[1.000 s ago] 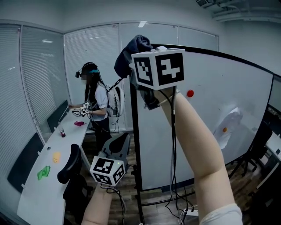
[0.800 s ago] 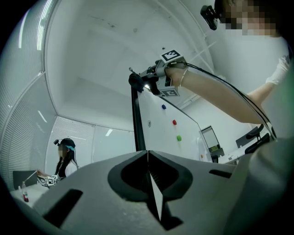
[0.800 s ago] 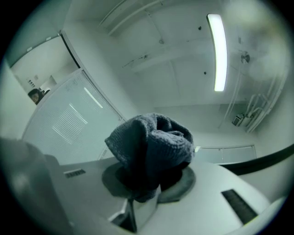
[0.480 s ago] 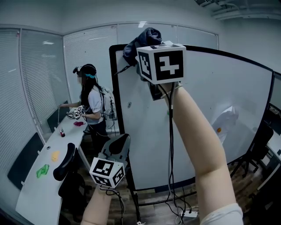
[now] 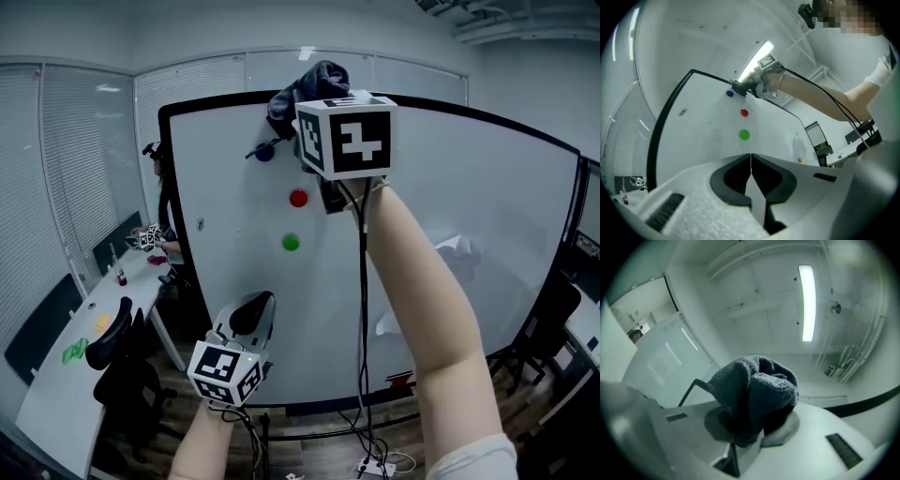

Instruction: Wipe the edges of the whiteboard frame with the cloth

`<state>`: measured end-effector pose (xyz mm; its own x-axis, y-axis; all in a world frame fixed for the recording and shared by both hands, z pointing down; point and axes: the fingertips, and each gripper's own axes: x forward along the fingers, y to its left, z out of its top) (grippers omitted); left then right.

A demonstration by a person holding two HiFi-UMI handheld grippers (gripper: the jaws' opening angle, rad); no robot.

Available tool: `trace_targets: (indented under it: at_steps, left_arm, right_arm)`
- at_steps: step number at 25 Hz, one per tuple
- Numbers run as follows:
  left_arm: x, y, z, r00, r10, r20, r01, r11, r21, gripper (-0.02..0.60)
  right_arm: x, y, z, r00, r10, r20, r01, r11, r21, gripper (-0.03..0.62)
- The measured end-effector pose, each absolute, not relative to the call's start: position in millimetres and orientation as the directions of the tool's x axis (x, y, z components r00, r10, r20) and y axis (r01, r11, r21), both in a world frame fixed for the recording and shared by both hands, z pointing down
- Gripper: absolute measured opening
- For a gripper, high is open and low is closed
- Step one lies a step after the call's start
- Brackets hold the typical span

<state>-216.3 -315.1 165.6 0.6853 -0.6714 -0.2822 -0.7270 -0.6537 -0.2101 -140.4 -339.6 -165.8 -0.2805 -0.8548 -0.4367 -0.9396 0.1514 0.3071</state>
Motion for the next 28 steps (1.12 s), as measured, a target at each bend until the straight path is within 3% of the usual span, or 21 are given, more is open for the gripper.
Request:
trace_targets:
  at_steps: [12,28]
  left_arm:
    - [-81.7,-287.3,176.3,0.689,-0.674,-0.265,-0.722,-0.67,-0.173,0.02]
    - [-14.9,-285.5,165.2,0.772,-0.579,-0.261,-0.629,-0.756,-0.183,0.02]
  right_arm:
    - [-4.4,-322.7,-163.6,-0.243,-0.87,-0.43,-0.938,0.099,0.331,0.072]
    - [80.7,-316.4,-156.0,-0.164,-0.896,-0.413,-0.964,0.056,0.262,0.072]
